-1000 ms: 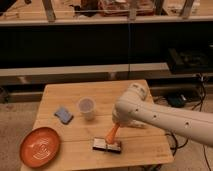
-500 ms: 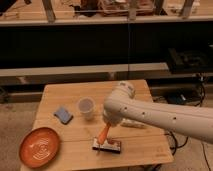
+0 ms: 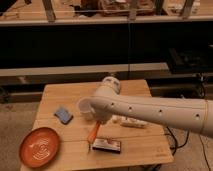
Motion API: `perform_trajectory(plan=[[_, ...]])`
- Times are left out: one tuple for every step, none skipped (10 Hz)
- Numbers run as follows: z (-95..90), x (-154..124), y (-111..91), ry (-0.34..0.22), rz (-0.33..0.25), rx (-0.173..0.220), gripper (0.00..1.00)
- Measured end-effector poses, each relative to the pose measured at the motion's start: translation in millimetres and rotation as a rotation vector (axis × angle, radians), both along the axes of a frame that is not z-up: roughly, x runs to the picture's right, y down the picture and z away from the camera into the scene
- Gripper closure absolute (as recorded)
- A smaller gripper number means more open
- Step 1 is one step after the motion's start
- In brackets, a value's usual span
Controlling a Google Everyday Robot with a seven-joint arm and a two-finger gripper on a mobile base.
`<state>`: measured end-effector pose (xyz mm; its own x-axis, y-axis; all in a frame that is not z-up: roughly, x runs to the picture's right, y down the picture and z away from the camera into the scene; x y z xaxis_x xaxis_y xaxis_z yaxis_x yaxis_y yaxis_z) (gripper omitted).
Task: Place the pepper in the ceramic bowl
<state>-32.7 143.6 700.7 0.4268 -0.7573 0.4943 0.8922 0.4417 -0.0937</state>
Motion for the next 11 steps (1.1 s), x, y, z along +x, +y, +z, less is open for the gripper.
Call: perform_trajectory(plan=[[2.6, -6.2, 4.9, 0.0, 0.007, -0.003, 0.85], [6.3, -17.7, 9.6, -0.002, 0.012, -0.005, 0.85], [6.3, -33.1, 11.2, -0.007, 0.015, -0.006, 0.85], [7.0, -38.6, 11.1, -0.008, 0.018, -0.006, 0.85], [8.1, -40.3, 12.3, -0.007, 0.019, -0.01, 0.85], [9.0, -42.6, 14.5, -0.008, 0.018, -0.012, 0.85], [8.3, -45.3, 14.2, -0.01, 0.012, -0.012, 0.85], [6.1, -54.5, 13.3, -0.02, -0.001, -0.013, 0.85], [3.6, -67.3, 13.7, -0.028, -0.013, -0.017, 0.85], [2.2, -74.5, 14.9, -0.03, -0.016, -0.021, 0.85], [2.1, -79.0, 17.2, -0.031, -0.019, -0.025, 0.85]])
